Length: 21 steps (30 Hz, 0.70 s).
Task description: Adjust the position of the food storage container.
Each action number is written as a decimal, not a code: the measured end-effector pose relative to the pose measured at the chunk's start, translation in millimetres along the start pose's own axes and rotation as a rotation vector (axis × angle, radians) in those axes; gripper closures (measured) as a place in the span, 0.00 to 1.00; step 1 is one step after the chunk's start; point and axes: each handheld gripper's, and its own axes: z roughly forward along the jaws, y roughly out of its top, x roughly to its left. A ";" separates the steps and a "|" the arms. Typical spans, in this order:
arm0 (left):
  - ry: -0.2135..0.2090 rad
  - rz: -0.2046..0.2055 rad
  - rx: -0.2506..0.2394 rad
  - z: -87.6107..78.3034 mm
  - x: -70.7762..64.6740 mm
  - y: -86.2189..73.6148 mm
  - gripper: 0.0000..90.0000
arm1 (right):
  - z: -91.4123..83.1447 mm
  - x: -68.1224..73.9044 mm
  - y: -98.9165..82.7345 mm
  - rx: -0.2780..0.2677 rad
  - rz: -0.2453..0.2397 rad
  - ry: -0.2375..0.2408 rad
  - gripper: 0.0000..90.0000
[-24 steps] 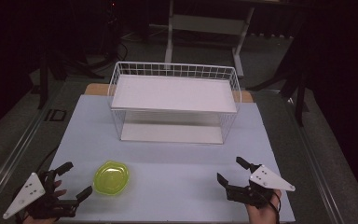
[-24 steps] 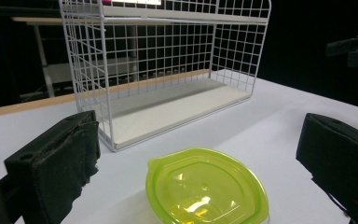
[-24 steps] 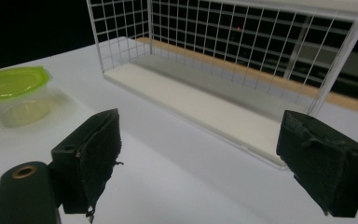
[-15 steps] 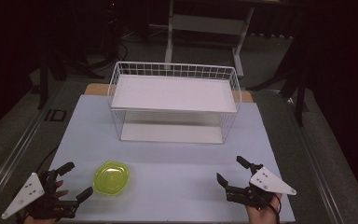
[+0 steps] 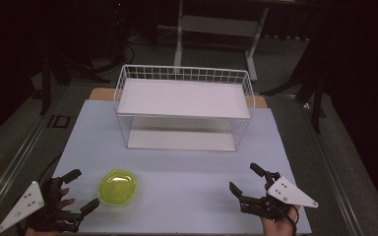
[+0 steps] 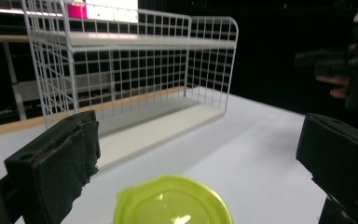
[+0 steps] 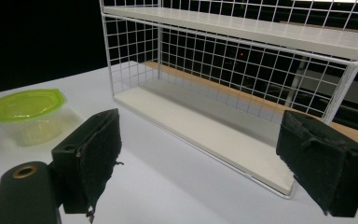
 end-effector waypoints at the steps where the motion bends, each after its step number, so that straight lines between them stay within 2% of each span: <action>1: 0.000 0.001 -0.007 0.1 1.2 1.8 0.00 | 0.1 -0.1 0.1 -0.001 0.000 -0.005 0.15; 4: 0.005 0.001 0.025 1.8 6.0 3.0 0.00 | 1.0 -0.2 0.2 0.002 0.001 -0.003 0.15; 7: -0.001 -0.065 0.100 3.8 13.2 0.4 0.00 | 1.9 0.3 -0.4 0.004 0.003 0.000 0.15; 8: -0.010 -0.090 0.111 3.3 14.6 -0.2 0.00 | 2.0 0.4 -0.6 0.006 0.002 -0.001 0.15; 9: -0.033 -0.113 0.099 1.4 17.7 -1.8 0.00 | 2.1 0.4 -0.7 0.007 0.003 0.000 0.15; 10: -0.034 -0.130 0.109 1.0 19.5 -2.8 0.00 | 2.2 0.2 -0.9 0.007 0.004 0.001 0.15; 11: -0.027 -0.136 0.125 0.9 20.3 -3.3 0.00 | 2.4 0.0 -1.1 0.008 0.006 0.002 0.15; 13: -0.018 -0.112 0.135 -1.8 21.3 -6.3 0.02 | 2.8 0.0 -1.5 0.011 0.010 0.003 0.15; 15: -0.023 -0.097 0.159 -5.2 24.7 -10.5 0.21 | 3.6 0.1 -2.0 0.014 0.012 0.009 0.15; 16: -0.025 -0.086 0.174 -5.9 26.1 -12.0 0.27 | 4.1 0.4 -2.2 0.017 0.010 0.012 0.15; 18: 0.004 -0.053 0.232 -6.2 28.9 -16.4 0.45 | 4.6 1.3 -2.2 0.017 0.009 0.015 0.15; 19: 0.018 -0.038 0.256 -6.3 30.5 -19.3 0.45 | 4.8 1.7 -2.0 0.017 0.007 0.018 0.15; 20: 0.050 -0.034 0.301 -5.4 32.6 -22.1 0.52 | 5.0 2.3 -1.9 0.016 0.007 0.019 0.15; 21: 0.050 -0.034 0.301 -5.4 32.6 -22.1 0.56 | 5.0 2.3 -1.9 0.016 0.007 0.019 0.15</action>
